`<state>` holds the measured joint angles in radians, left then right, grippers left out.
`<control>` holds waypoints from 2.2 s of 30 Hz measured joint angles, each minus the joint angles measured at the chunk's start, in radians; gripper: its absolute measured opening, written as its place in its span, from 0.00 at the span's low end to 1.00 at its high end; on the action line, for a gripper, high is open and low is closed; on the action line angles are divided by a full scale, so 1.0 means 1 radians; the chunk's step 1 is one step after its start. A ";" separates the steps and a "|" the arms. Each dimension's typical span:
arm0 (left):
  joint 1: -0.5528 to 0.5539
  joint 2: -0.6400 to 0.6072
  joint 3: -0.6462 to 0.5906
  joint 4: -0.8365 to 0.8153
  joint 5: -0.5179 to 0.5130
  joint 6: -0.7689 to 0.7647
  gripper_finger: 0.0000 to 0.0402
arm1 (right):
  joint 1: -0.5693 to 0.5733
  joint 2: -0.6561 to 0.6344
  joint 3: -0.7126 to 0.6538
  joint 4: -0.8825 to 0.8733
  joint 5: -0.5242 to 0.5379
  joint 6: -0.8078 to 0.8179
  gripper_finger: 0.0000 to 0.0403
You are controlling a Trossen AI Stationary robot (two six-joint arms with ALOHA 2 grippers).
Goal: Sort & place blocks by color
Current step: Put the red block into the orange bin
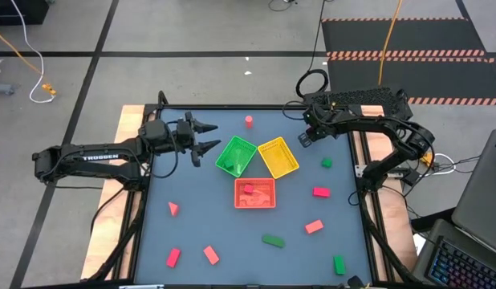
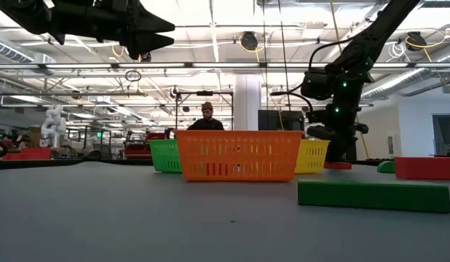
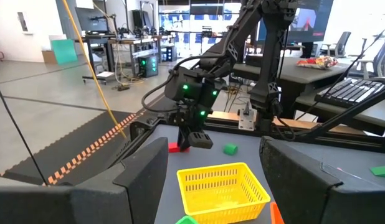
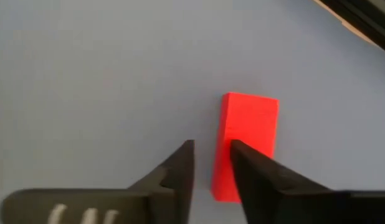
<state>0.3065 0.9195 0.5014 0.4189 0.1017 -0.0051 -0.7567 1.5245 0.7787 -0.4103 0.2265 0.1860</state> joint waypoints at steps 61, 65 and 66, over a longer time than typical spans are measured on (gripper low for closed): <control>0.000 0.000 0.000 0.008 -0.041 -0.002 0.63 | 0.228 -0.550 -0.276 0.586 -0.336 -0.103 0.30; 0.000 0.002 0.000 0.040 -0.086 -0.021 0.63 | 0.384 -0.559 -0.276 0.650 -0.317 -0.044 0.30; 0.000 0.005 0.000 0.052 -0.089 -0.031 0.63 | 0.428 -0.547 -0.276 0.682 -0.298 -0.030 0.30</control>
<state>0.3065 0.9245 0.5014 0.4713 0.0126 -0.0363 -0.3290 0.9775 0.5030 0.2716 -0.0719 0.1559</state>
